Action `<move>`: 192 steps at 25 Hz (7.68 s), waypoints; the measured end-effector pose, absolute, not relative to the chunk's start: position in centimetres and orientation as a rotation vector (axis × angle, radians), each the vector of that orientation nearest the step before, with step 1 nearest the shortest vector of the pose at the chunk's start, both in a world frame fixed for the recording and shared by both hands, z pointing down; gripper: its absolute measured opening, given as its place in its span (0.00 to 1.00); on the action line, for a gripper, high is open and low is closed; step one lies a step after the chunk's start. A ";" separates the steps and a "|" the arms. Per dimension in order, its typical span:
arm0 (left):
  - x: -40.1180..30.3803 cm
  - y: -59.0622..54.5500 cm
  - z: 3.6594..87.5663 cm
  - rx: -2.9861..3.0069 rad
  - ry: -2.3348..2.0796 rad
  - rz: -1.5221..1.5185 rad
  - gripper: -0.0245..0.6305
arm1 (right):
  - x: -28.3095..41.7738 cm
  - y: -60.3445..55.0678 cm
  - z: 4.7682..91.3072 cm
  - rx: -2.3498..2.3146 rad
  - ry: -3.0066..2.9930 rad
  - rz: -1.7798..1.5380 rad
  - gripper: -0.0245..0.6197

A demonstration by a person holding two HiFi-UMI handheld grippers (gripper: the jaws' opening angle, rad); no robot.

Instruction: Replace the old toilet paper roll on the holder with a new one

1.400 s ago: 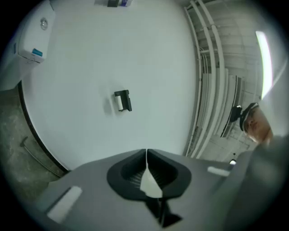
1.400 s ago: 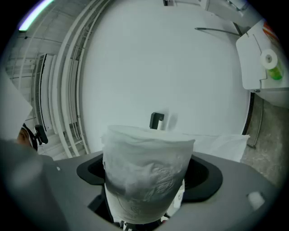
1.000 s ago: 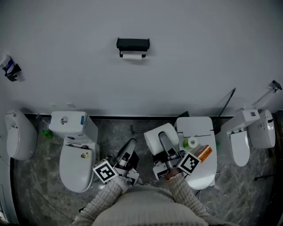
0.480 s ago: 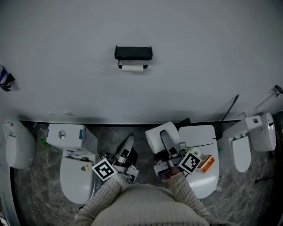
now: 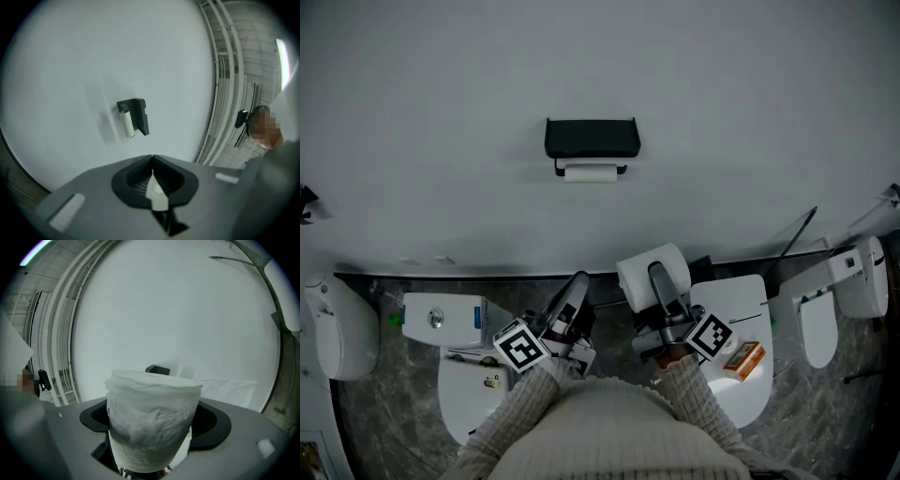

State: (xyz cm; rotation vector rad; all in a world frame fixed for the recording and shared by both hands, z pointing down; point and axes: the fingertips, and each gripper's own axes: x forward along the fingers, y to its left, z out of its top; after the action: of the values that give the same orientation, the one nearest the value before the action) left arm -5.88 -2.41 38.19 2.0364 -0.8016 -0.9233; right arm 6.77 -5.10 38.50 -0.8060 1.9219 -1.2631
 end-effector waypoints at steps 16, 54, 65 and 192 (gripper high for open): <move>-7.7 -10.2 39.0 2.008 -0.788 -0.890 0.03 | 5.3 -11.8 39.5 -0.856 1.893 -1.275 0.77; -7.3 -19.0 37.5 1.929 -0.834 -0.984 0.15 | 5.9 -18.3 39.4 -0.826 1.949 -1.323 0.77; -7.4 -21.7 37.0 1.901 -0.888 -1.022 0.33 | 5.1 -19.7 39.4 -0.831 1.984 -1.316 0.77; -9.6 -17.2 39.8 1.812 -0.893 -1.068 0.28 | 7.8 -24.8 38.0 -0.917 1.853 -1.203 0.77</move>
State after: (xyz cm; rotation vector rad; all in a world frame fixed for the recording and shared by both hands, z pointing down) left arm -9.62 -17.15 39.82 1.8119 -0.8935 -1.0679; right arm 7.83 -24.79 38.04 -0.9174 1.8525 -1.2027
